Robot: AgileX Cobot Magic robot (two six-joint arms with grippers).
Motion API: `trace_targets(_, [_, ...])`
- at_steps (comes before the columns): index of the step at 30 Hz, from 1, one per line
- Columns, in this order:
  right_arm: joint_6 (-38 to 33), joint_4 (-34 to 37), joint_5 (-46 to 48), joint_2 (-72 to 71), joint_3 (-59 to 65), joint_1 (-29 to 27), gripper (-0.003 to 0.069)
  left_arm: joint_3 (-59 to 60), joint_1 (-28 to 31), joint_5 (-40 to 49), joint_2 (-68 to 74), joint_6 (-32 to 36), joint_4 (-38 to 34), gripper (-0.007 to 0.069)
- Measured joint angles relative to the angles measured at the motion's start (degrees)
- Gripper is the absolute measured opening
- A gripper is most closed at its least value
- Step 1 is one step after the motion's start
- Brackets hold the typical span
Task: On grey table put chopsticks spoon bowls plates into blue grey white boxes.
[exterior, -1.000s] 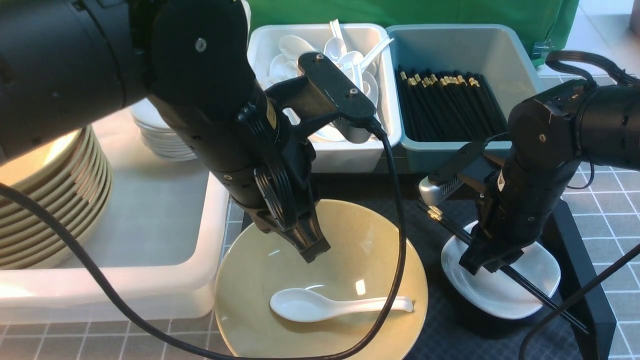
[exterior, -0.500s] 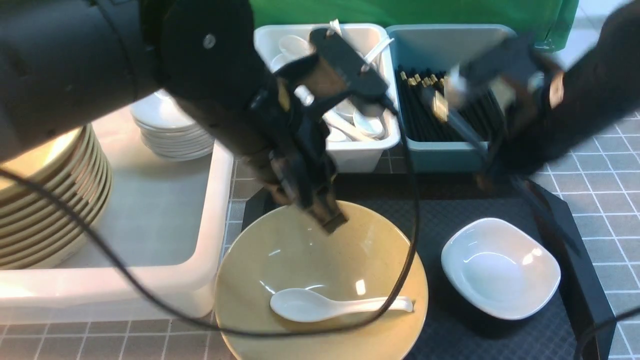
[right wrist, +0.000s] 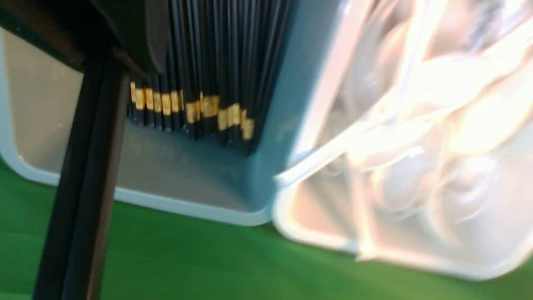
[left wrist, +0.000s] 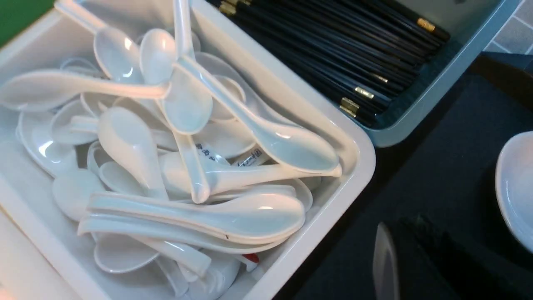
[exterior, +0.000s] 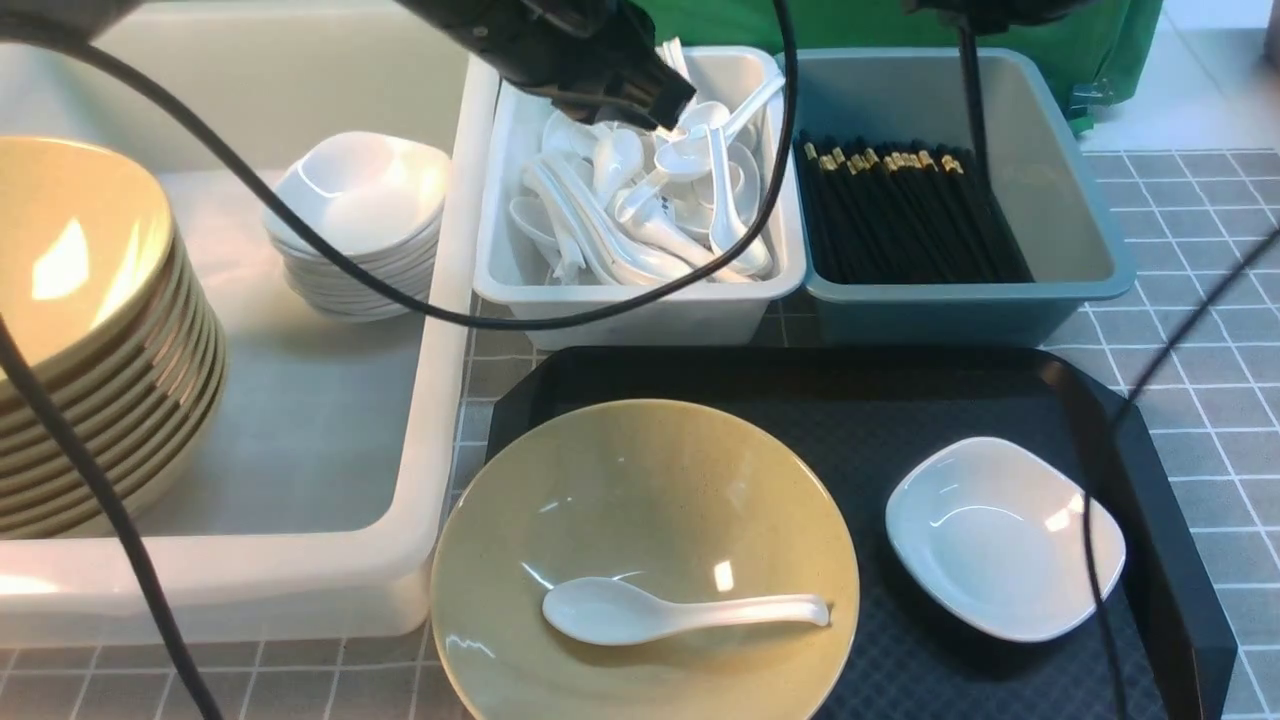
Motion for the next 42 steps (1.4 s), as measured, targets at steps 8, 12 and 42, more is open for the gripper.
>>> trace_targets(8, [2.2, 0.0, 4.7, 12.6, -4.7, -2.0, 0.0228, 0.0, 0.0, 3.8, 0.2, -2.8, 5.0, -0.0011])
trace_targets(12, [1.0, 0.1, 12.0, 13.2, -5.8, -2.0, 0.0349, 0.0, 0.0, 7.2, 0.2, -6.9, 8.9, -0.0011])
trace_targets(42, [-47.2, 15.5, 36.6, -13.2, 23.5, 31.2, 0.0454, 57.6, 0.0, -1.1, -58.3, -18.9, 8.7, -0.0011])
